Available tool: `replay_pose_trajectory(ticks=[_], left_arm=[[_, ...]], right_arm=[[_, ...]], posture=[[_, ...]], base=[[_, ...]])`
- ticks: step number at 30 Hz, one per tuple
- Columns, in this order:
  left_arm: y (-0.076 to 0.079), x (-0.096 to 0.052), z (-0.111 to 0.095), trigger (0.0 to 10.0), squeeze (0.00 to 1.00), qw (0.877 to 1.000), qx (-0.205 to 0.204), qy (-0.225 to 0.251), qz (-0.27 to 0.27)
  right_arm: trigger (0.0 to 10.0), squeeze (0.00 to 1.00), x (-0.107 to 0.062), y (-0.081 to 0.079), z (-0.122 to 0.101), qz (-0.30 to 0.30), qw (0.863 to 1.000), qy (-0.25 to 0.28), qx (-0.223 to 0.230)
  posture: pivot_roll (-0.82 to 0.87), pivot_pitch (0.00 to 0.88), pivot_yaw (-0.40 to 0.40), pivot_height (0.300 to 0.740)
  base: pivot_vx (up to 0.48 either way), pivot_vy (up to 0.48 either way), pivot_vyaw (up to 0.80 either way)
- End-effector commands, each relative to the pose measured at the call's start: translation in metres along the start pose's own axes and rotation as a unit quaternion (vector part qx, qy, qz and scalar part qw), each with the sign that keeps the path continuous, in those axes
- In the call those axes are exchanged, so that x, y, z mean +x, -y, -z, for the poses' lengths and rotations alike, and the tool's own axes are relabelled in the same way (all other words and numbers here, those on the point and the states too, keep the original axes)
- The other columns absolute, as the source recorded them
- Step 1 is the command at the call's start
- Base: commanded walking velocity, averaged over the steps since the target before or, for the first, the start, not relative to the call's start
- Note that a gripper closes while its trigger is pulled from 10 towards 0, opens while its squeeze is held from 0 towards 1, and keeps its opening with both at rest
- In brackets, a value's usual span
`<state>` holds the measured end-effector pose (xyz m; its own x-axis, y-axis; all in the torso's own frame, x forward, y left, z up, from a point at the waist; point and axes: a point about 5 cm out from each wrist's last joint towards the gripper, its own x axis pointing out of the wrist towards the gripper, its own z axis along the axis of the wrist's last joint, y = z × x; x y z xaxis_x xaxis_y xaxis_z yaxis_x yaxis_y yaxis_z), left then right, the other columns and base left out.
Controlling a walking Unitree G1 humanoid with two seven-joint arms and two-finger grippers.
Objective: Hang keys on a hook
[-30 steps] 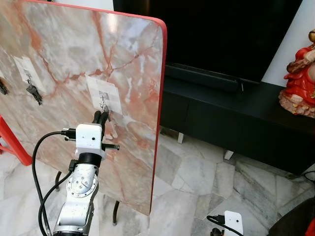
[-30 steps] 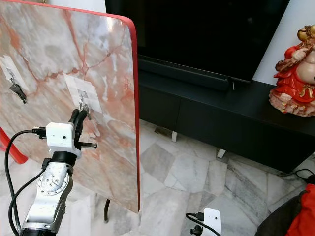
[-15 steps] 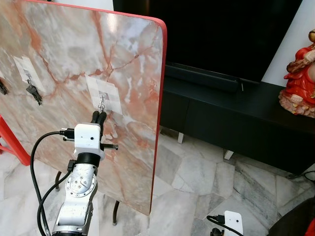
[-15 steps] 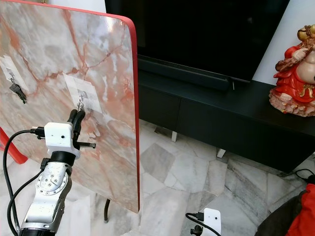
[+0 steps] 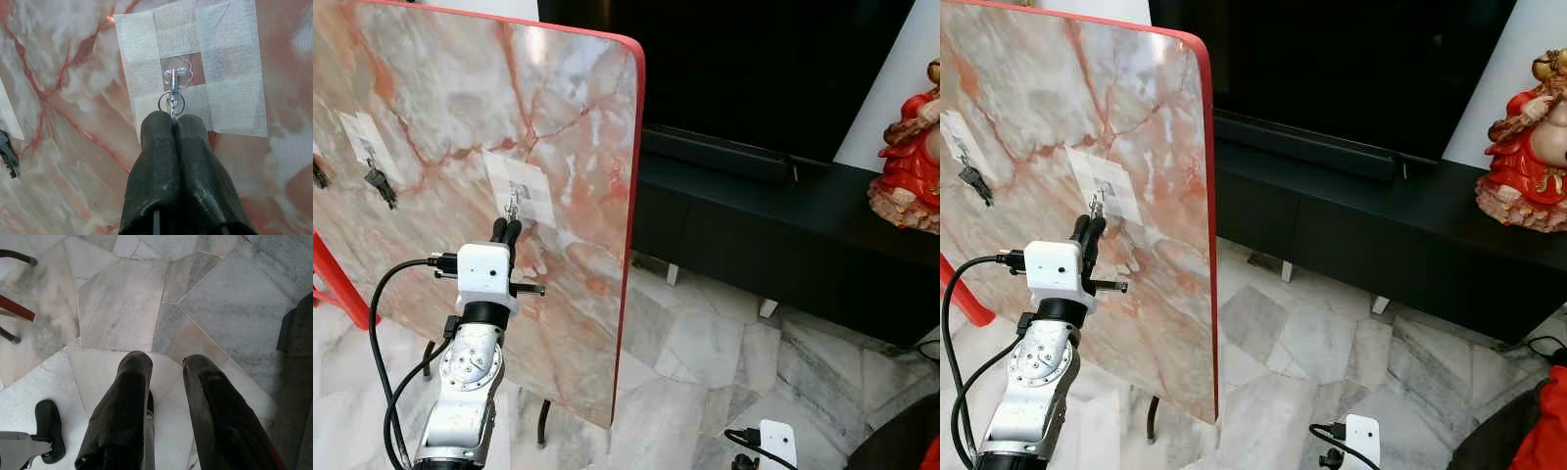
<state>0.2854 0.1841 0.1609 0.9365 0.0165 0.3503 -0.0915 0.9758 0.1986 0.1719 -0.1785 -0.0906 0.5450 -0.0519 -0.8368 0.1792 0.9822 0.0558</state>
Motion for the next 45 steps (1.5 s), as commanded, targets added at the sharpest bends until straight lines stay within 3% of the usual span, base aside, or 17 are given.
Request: replay_pose_trajectory(ticks=[1,45], left_arm=[[0.001,0.005,-0.006,10.0,0.0,1.0,0.006,0.011,0.002],[0.015,0.004,0.003,10.0,0.0,0.999,-0.008,-0.018,0.043]], right_arm=[[10.0,0.0,0.0,0.002,-0.001,0.001,1.0,-0.001,-0.005],[10.0,0.0,0.0,0.002,-0.001,0.001,1.0,-0.004,-0.006]], posture=[[0.09,0.0,-0.075,0.733],[0.08,0.0,-0.073,0.733]], base=[[0.0,0.0,0.0],[0.0,0.0,0.0]])
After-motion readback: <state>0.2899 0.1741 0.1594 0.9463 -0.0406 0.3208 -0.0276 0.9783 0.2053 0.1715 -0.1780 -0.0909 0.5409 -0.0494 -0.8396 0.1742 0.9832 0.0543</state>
